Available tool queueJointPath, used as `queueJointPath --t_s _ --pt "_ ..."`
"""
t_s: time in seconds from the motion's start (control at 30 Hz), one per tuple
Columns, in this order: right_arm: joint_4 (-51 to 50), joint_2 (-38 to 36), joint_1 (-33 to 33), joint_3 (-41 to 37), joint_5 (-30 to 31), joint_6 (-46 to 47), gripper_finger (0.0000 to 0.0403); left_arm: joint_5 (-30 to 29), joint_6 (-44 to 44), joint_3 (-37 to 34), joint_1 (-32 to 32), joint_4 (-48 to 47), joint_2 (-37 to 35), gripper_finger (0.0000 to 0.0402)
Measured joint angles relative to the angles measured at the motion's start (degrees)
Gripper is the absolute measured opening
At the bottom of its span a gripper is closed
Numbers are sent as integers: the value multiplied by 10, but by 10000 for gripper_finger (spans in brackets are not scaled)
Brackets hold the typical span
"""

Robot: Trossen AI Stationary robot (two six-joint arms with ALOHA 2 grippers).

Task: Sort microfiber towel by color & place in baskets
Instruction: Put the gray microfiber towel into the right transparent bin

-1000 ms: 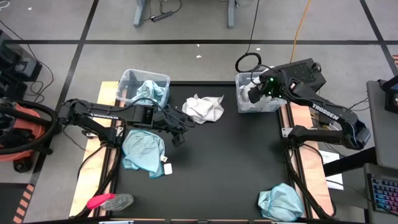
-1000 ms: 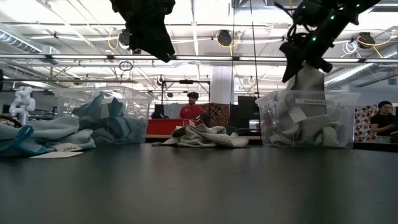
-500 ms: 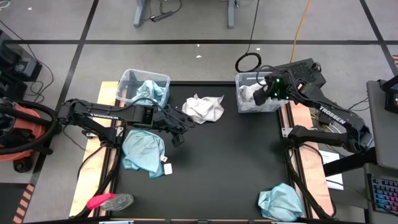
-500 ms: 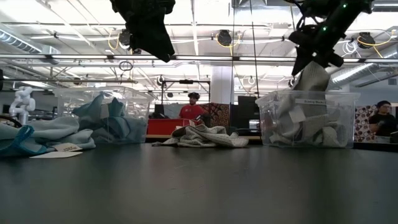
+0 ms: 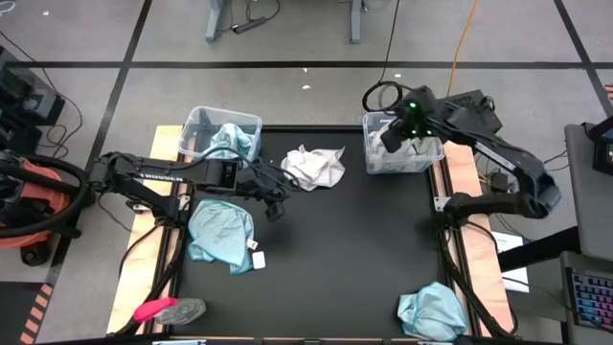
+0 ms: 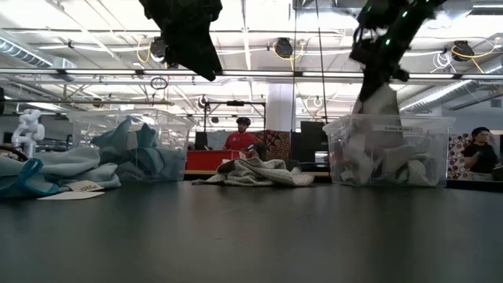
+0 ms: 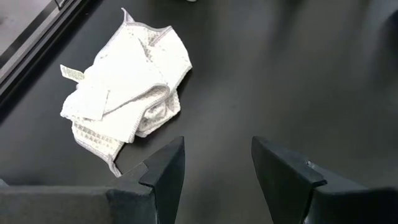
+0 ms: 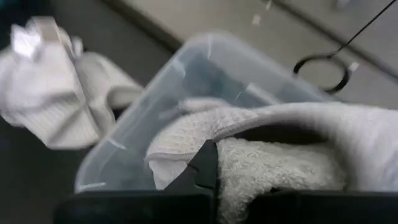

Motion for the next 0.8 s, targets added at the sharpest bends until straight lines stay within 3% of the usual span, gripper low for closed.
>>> queueJointPath --t_s 0.27,0.5,0.67,0.8 --pt "1 123 -35 0 -65 -19 5 0 -6 0 0 0 0 192" --pt "-24 185 -51 0 -120 -29 7 0 -10 0 0 -1 0 192" --pt "-45 188 -52 0 -140 -44 42 0 7 0 0 -1 0 192" --pt "-69 157 -52 10 -140 -45 100 0 20 0 0 -2 0 192"
